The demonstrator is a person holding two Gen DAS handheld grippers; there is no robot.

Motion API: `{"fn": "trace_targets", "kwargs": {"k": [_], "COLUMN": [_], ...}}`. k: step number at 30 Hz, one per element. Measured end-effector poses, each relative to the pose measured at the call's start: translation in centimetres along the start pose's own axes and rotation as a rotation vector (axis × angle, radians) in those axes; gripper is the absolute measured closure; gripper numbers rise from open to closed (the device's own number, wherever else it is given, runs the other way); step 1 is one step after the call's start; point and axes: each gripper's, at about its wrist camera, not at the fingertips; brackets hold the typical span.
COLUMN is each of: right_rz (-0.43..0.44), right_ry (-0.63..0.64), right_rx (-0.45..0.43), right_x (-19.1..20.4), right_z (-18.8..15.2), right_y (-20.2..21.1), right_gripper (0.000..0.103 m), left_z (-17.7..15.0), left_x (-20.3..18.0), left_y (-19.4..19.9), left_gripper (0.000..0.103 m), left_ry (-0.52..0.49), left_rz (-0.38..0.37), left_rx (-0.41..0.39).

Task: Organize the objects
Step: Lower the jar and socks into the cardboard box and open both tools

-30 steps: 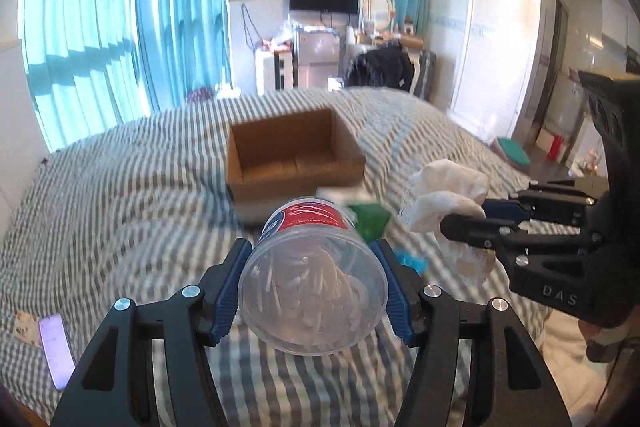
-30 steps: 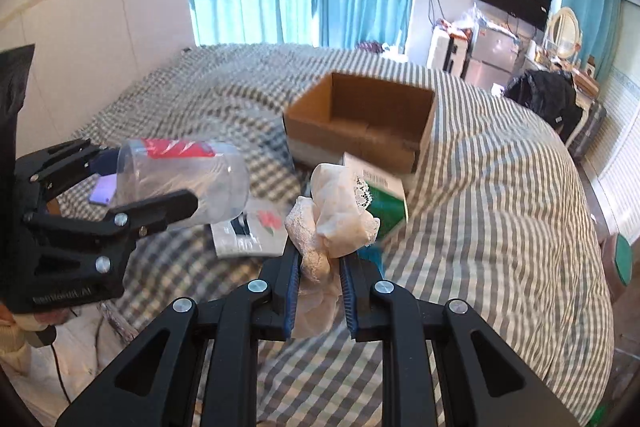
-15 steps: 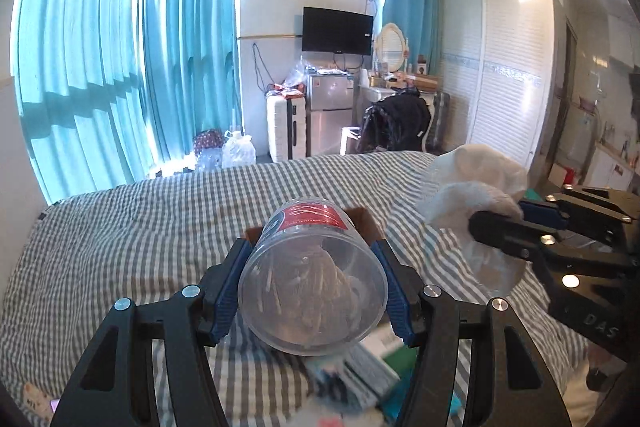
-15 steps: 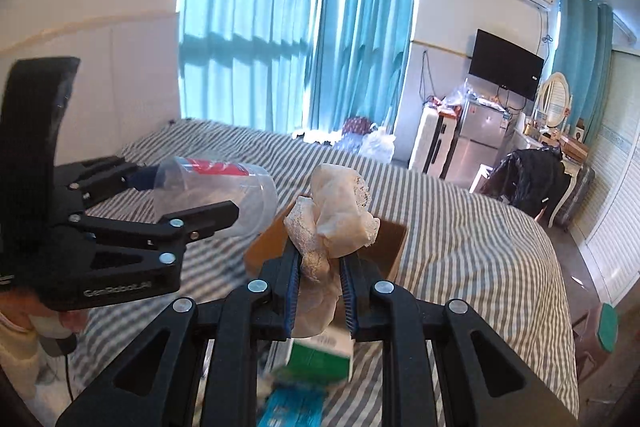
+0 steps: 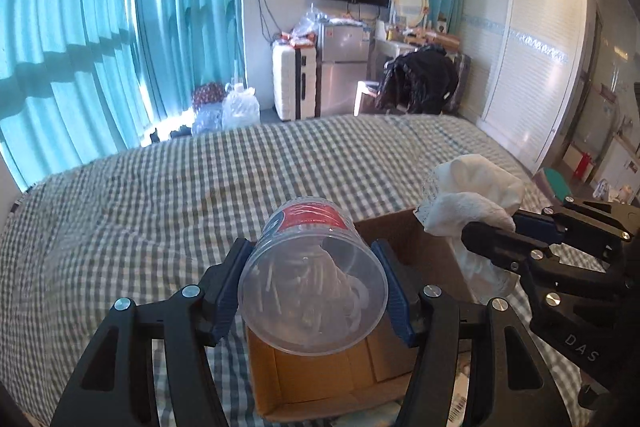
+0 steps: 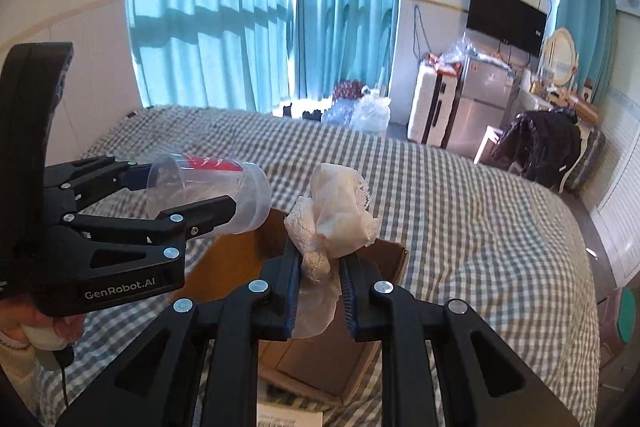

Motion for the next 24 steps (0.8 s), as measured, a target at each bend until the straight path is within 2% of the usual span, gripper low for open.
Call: {"fn": "trace_targets", "kwargs": {"k": [5,11,15,18,19,20,21,22,23,24], "right_rz": [0.008,0.025,0.027,0.052,0.049,0.045,0.043,0.043,0.052,0.059], "right_ry": [-0.006,-0.016,-0.017,-0.041,-0.044,-0.046,-0.054,-0.066,-0.087,-0.105], "right_rx": [0.094,0.177,0.217,0.210,0.210,0.204,0.197,0.189,0.176,0.167], "right_x": [-0.5,-0.8,-0.9,-1.1,-1.2,-1.2,-1.5,-1.6,-2.0,-2.4], "right_z": [-1.9,-4.4,-5.4,-5.5,-5.4,-5.3,-5.1,-4.9,-4.8,-4.6], "right_y": [-6.0,-10.3,-11.5,-10.8,-10.5,-10.0,-9.6,-9.1,-8.4,-7.8], "right_gripper": [0.086,0.086,0.086,0.086,0.081,0.070,0.062,0.044,0.029,0.027], "left_z": [-1.6,-3.7,-4.9,-4.9,-5.0,-4.7,-4.8,-4.7,-4.6,-4.4], "left_x": [1.1,1.7,1.4,1.5,1.3,1.1,1.0,0.7,0.6,0.0], "left_y": [-5.0,-8.9,-10.3,-10.7,-10.5,-10.3,-9.8,-9.3,-8.5,-7.7], "left_gripper": [0.040,0.040,0.040,0.040,0.039,0.037,0.029,0.019,0.016,0.014], "left_ry": [0.004,0.016,0.023,0.029,0.032,0.033,0.032,0.028,0.022,0.009], "left_rz": [0.010,0.002,-0.003,-0.009,-0.015,-0.019,-0.026,-0.028,-0.023,-0.006], "left_rx": [0.083,0.151,0.187,0.199,0.195,0.191,0.186,0.180,0.173,0.161]}}
Point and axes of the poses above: each gripper's, at about its wrist camera, not at the fingertips, and y roughly against the way its jaws point, x to its left, z to its top, and after that the axes turned 13 degrees about -z, right-handed
